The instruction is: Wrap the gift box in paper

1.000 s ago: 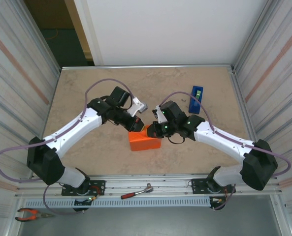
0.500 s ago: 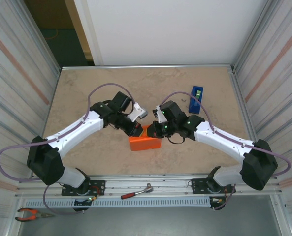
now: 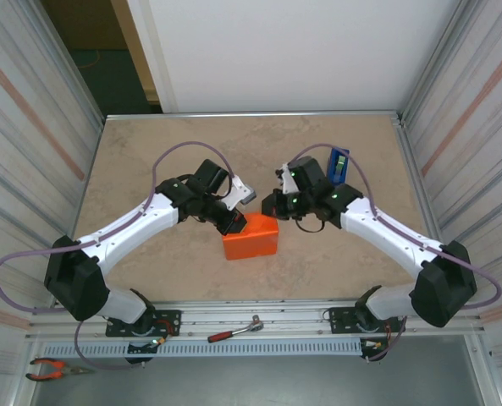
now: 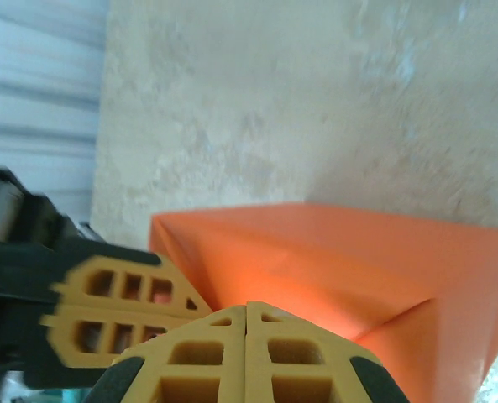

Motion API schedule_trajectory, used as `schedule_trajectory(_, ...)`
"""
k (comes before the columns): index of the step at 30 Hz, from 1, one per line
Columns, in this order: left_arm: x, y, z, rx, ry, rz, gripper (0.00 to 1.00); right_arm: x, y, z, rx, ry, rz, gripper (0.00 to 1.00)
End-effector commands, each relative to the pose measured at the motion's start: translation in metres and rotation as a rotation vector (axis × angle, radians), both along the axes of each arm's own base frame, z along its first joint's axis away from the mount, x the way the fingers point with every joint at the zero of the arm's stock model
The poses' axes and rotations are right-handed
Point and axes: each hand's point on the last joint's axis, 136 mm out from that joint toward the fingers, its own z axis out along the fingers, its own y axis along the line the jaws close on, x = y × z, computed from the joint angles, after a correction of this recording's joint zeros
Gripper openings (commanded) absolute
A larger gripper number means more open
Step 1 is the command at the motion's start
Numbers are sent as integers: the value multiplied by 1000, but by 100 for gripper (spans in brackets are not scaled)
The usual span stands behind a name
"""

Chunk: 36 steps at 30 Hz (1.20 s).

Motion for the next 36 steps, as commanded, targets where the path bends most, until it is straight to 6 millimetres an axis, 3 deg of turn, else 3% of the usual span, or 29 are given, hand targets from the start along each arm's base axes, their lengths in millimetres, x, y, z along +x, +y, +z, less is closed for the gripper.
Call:
schedule_trajectory(1, -15, 17, -42, 142, 68, -17, 0, 2, -7, 24, 45, -16, -21, 0)
schedule_trajectory(11, -17, 16, -42, 133, 72, -24, 0, -12, 0, -15, 28, 47, -11, 0)
schedule_trajectory(21, -18, 16, -42, 127, 78, -25, 0, -29, -14, -40, 15, 67, -58, 0)
schedule_trajectory(30, -18, 15, -42, 123, 83, -23, 0, -28, -17, -9, 30, 0, -51, 0)
schedule_trajectory(36, -19, 15, -43, 125, 83, -24, 0, -36, -17, -33, 12, 43, -49, 0)
